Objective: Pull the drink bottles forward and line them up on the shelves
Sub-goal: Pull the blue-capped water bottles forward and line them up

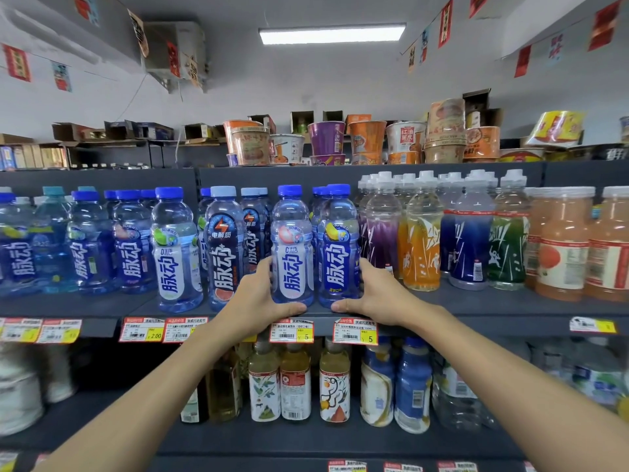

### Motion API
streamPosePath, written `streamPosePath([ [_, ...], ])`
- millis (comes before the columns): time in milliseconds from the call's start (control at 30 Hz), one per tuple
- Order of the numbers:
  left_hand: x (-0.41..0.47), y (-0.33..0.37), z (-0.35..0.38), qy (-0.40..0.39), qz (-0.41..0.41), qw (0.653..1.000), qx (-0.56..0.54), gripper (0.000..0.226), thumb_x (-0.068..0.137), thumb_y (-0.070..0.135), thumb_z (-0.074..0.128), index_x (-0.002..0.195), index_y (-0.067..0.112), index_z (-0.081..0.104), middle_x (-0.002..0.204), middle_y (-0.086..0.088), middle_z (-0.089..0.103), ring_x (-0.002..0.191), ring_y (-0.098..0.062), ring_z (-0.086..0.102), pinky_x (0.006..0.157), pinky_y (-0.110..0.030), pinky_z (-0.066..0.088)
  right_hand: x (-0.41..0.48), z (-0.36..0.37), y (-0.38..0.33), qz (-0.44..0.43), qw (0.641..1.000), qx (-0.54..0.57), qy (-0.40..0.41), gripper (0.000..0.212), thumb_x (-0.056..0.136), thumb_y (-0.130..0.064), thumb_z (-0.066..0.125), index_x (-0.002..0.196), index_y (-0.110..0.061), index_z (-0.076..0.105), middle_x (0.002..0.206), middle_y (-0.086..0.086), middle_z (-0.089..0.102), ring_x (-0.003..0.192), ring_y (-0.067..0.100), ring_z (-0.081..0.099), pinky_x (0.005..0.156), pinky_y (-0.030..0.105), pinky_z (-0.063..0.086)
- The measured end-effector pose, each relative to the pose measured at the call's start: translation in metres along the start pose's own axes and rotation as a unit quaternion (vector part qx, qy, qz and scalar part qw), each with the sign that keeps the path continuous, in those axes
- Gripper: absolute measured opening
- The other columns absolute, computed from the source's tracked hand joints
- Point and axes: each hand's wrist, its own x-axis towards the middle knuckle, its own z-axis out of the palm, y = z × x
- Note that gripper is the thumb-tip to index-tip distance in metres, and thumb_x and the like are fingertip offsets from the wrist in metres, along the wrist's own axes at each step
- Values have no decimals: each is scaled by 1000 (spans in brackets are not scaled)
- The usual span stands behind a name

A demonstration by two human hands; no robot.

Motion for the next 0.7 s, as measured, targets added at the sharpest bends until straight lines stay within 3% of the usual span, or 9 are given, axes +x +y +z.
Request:
streamPosePath([
  [67,1,-1,0,-2,0,1000,-3,105,64,55,88,146,23,30,111,24,58,94,15,56,80,-2,41,1,1,0,6,1000,8,4,90,66,-49,90,136,-23,42,133,-5,63,117,10,62,103,39,51],
  [167,3,-1,0,-3,0,1000,-6,108,65,54,88,149,21,28,120,15,61,102,1,60,86,-11,45,2,4,-1,12,1000,12,3,89,66,-50,90,136,-24,42,132,-6,64,117,9,62,103,39,51],
  [333,2,-4,3,6,-4,1000,-20,106,64,54,89,147,25,29,107,33,55,94,24,55,77,1,42,2,4,0,15,1000,16,3,95,64,-52,90,140,-24,40,134,-7,62,119,10,61,104,41,50],
  [700,0,-3,1,19,6,1000,-7,96,67,54,87,141,25,33,102,31,56,93,30,51,76,5,39,-1,6,1,20,999,42,1,106,50,-68,85,139,-29,42,130,-9,64,116,6,63,103,41,52],
])
